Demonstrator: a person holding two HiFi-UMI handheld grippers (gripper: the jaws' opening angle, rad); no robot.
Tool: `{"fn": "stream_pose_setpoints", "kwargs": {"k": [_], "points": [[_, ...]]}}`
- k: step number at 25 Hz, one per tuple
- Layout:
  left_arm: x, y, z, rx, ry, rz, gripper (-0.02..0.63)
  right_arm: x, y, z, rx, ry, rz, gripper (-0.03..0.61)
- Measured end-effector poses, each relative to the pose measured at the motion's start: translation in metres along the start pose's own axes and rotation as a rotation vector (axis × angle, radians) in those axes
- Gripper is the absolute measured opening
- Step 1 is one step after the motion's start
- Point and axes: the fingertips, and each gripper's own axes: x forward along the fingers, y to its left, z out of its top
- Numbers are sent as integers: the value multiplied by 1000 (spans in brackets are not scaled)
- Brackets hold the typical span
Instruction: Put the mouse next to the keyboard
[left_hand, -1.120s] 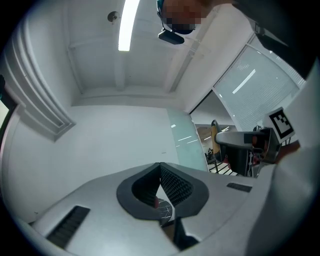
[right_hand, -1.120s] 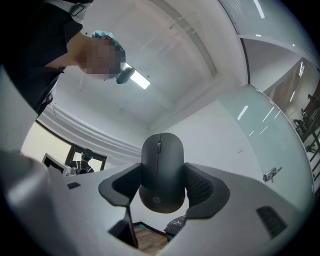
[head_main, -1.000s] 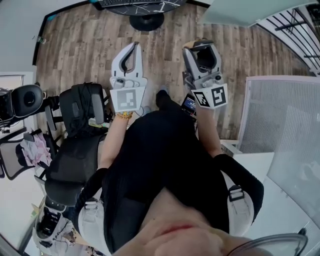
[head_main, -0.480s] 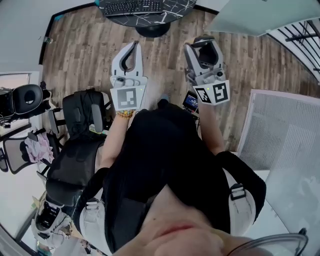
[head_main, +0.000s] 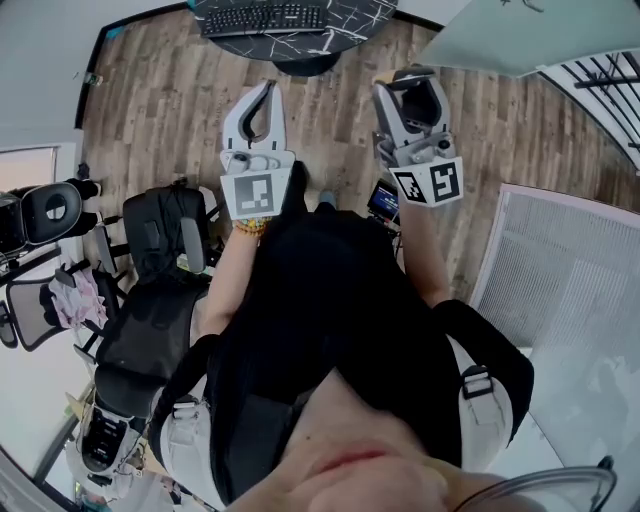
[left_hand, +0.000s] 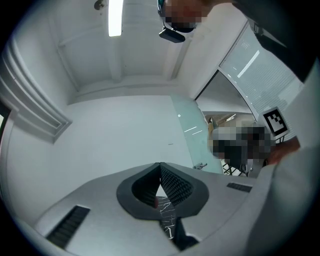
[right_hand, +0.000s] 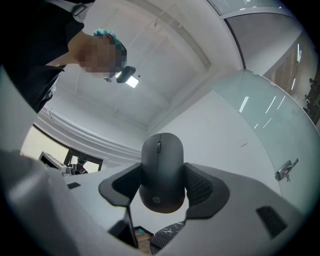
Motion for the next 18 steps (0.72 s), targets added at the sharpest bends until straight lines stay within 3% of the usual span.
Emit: {"fn": "stream_pose_setpoints", "kwargs": {"k": [18], "points": [[108, 110, -18, -66, -62, -83, 12, 127, -24, -18, -124, 5, -98, 281]]}}
